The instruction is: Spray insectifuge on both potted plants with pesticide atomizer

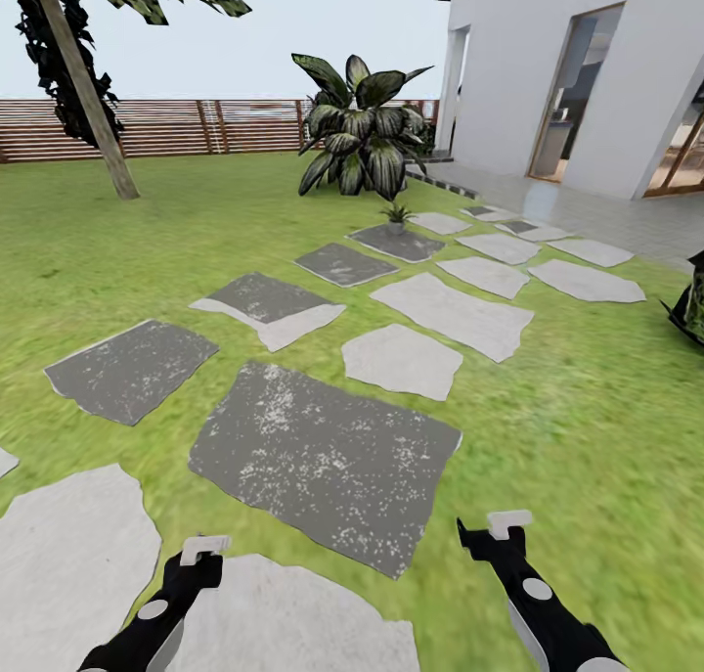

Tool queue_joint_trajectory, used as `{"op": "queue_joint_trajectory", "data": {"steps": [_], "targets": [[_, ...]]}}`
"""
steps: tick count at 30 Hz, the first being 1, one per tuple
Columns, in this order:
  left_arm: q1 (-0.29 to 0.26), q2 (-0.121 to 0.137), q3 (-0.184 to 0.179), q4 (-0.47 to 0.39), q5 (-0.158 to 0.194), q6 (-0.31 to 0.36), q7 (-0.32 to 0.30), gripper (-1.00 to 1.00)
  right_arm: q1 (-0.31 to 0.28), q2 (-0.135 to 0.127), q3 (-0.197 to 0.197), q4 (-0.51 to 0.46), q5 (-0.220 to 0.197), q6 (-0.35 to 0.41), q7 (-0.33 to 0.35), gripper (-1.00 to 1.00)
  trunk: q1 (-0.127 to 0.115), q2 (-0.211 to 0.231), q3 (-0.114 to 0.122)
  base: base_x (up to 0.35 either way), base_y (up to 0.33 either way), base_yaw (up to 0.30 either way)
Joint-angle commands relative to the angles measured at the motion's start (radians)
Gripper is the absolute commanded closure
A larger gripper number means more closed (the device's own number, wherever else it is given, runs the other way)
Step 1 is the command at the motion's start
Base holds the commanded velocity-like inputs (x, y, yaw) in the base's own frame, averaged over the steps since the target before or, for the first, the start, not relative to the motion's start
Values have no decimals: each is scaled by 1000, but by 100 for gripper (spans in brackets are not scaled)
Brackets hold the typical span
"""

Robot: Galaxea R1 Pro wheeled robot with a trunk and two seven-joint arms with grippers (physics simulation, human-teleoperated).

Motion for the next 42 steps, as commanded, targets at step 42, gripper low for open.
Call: {"op": "queue_joint_trajectory", "data": {"steps": [42], "targets": [[-1, 0, 2, 1, 2, -3, -1, 100, 0, 2, 0, 1, 6, -3, 2, -100, 0, 0, 8, 340, 94, -26]]}}
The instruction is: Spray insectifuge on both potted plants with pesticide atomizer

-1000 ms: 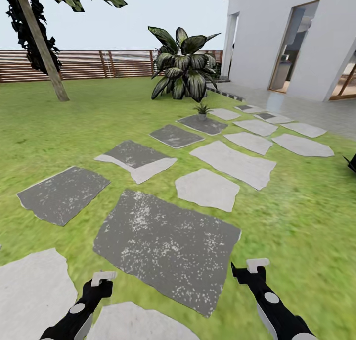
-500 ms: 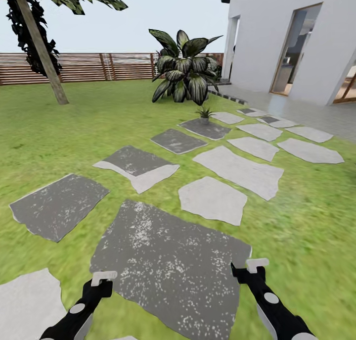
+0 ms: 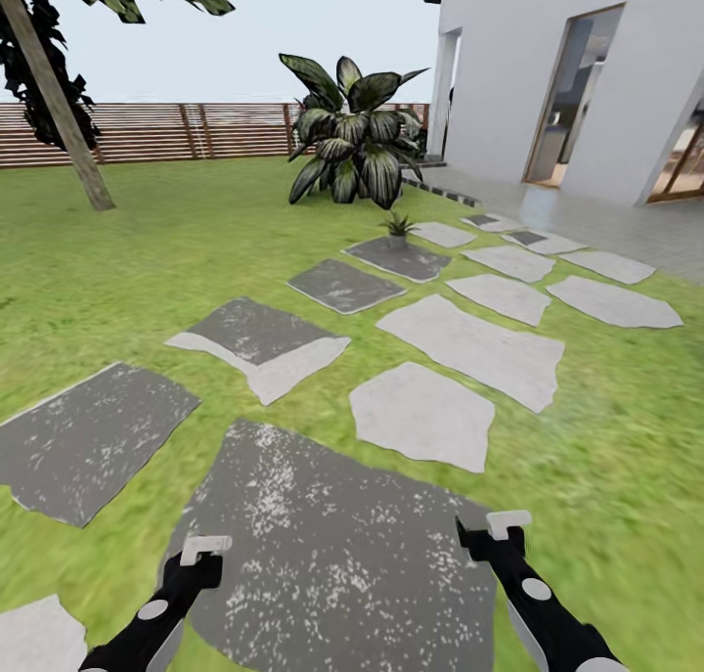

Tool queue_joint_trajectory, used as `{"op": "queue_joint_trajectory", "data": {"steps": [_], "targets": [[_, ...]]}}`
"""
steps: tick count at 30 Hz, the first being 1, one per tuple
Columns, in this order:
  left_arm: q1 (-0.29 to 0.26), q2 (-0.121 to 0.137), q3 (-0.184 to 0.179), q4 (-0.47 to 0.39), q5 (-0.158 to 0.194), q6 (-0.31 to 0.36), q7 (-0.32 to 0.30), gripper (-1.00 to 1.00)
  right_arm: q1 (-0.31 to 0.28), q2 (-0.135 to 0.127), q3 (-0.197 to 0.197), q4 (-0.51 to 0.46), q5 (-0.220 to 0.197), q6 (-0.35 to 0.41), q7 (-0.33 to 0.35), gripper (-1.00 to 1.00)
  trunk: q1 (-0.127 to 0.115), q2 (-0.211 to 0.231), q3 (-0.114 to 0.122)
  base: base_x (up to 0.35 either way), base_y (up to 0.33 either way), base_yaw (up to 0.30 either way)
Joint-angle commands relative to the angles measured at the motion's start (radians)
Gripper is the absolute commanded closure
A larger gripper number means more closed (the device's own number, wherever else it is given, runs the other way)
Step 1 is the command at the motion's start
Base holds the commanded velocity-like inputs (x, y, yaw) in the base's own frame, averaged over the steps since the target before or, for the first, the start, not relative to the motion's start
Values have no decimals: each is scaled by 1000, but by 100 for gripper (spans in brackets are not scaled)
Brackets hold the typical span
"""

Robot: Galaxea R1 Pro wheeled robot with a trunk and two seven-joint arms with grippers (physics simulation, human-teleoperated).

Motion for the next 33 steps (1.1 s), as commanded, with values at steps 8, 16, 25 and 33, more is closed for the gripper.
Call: {"op": "queue_joint_trajectory", "data": {"steps": [8, 16, 25, 33], "targets": [[-1, 0, 2, 1, 2, -3, -1, 100, 0, 0, 0, 0, 7, -3, 1, -100, 0, 0, -1, 340, 91, -1], [-1, 0, 2, 1, 2, -3, -1, 100, 0, 0, 0, 1, 7, -3, 1, -100, 0, 0, 5, 340, 90, 0], [-1, 0, 2, 1, 2, -3, -1, 100, 0, 0, 0, 1, 7, -3, 1, -100, 0, 0, 19, 340, 81, 0], [-1, 0, 2, 1, 2, -3, -1, 100, 0, 0, 0, 1, 7, -3, 1, -100, 0, 0, 24, 340, 5, 0]]}}
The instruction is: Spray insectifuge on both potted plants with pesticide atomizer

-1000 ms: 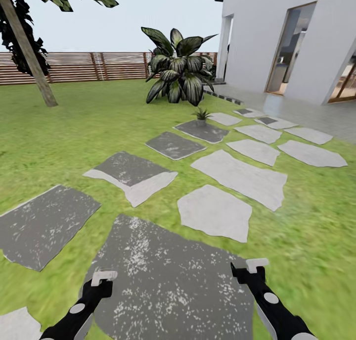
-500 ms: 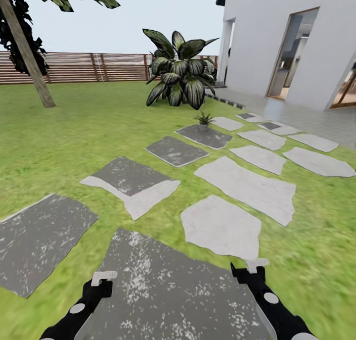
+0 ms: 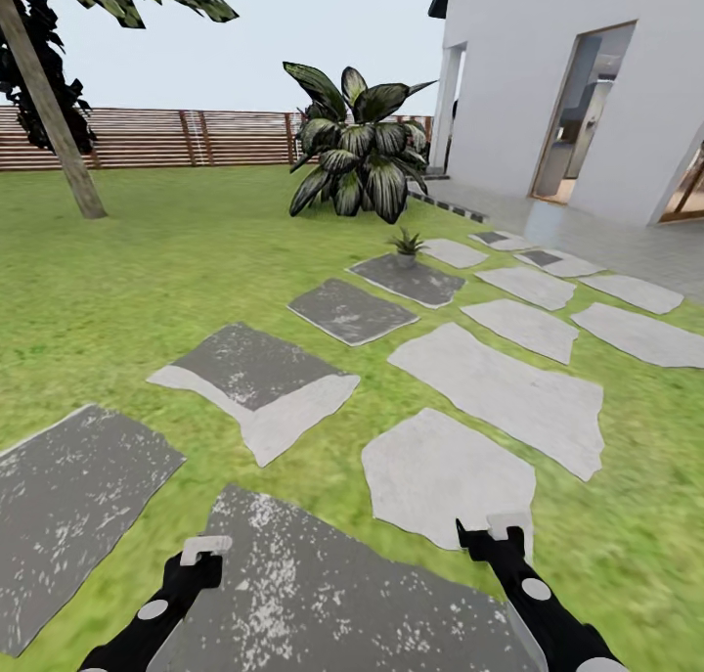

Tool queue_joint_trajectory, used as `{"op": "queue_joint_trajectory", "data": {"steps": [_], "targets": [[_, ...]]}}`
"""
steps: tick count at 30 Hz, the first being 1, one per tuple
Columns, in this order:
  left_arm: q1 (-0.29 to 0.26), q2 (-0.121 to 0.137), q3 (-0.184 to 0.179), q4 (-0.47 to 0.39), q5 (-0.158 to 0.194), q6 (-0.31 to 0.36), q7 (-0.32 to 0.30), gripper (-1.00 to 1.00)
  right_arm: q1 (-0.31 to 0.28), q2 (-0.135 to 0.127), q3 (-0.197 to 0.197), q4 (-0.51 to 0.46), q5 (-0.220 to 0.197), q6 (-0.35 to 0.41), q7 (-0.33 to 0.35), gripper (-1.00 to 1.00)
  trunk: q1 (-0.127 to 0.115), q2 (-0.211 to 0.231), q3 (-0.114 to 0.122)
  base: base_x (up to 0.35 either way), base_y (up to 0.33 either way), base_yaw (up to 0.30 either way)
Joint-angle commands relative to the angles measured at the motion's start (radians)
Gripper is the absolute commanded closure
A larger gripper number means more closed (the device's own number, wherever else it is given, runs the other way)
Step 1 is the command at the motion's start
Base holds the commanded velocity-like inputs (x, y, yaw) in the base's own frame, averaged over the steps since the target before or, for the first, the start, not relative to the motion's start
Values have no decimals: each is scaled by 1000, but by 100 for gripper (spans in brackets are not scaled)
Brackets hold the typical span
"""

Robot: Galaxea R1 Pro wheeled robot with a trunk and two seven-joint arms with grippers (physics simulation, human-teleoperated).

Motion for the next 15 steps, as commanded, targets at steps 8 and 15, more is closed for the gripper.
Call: {"op": "queue_joint_trajectory", "data": {"steps": [8, 15], "targets": [[-1, 0, 2, 0, 2, -3, -1, 100, 0, 0, 0, 1, 6, -3, 1, -100, 0, 0, 4, 340, 0, -69], [-1, 0, 2, 0, 2, -3, -1, 100, 0, 0, 0, 1, 6, -3, 1, -100, 0, 0, 13, 340, 0, -155]]}}
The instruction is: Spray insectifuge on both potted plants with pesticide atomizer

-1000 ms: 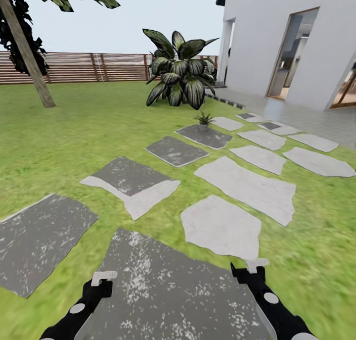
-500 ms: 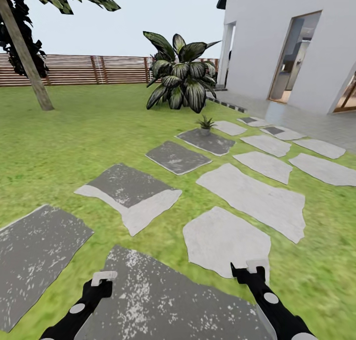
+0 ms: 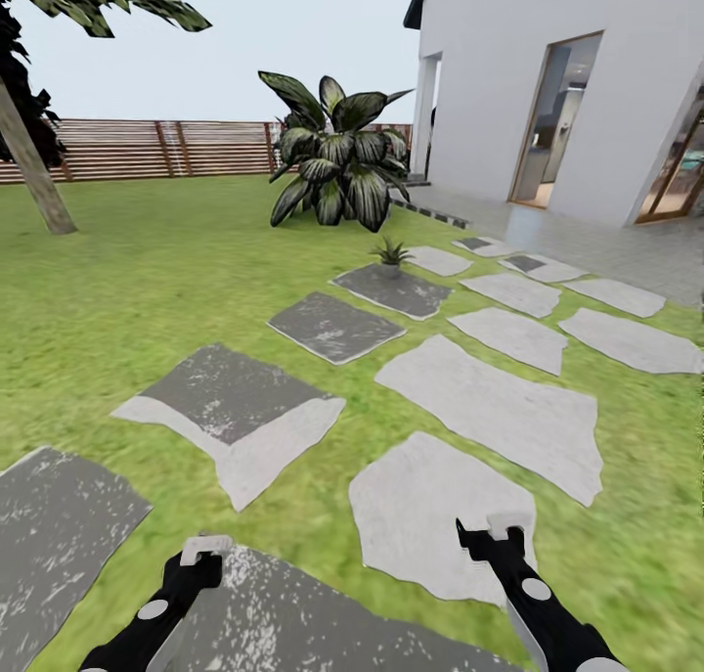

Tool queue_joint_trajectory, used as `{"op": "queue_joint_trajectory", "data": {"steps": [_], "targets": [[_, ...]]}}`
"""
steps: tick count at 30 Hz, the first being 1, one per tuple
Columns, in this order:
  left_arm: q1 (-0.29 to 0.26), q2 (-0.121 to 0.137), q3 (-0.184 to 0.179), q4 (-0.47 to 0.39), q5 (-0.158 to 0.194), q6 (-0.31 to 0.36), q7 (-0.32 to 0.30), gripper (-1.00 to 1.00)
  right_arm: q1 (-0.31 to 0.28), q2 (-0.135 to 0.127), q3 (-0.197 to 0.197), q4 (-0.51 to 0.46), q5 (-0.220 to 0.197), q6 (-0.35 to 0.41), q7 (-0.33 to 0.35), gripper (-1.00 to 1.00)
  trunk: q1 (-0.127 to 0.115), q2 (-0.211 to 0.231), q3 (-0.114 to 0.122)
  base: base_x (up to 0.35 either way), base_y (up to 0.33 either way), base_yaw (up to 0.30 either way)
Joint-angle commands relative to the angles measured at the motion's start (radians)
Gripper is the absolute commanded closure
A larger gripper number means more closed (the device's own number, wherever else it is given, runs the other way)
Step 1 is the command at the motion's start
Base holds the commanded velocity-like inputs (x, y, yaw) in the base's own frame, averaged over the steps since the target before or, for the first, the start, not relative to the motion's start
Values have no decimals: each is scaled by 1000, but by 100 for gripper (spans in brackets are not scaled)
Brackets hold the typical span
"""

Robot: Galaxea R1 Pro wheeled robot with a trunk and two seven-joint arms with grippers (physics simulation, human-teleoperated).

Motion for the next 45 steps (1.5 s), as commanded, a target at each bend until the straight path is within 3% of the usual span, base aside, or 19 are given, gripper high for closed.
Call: {"op": "queue_joint_trajectory", "data": {"steps": [1, 32, 45], "targets": [[0, 0, 2, 1, 2, -3, -1, 100, -1, 0, 0, 1, 6, -3, 1, -100, 0, 0, 1, 340, 0, -157], [0, 0, 2, 2, 2, -3, -1, 100, -1, 0, 0, 1, 6, -3, 1, -100, 0, 0, 9, 340, 0, -31], [0, 0, 2, 1, 2, -3, -1, 100, -1, 0, 0, 1, 6, -3, 1, -100, 0, 0, 28, 340, 0, 0]]}}
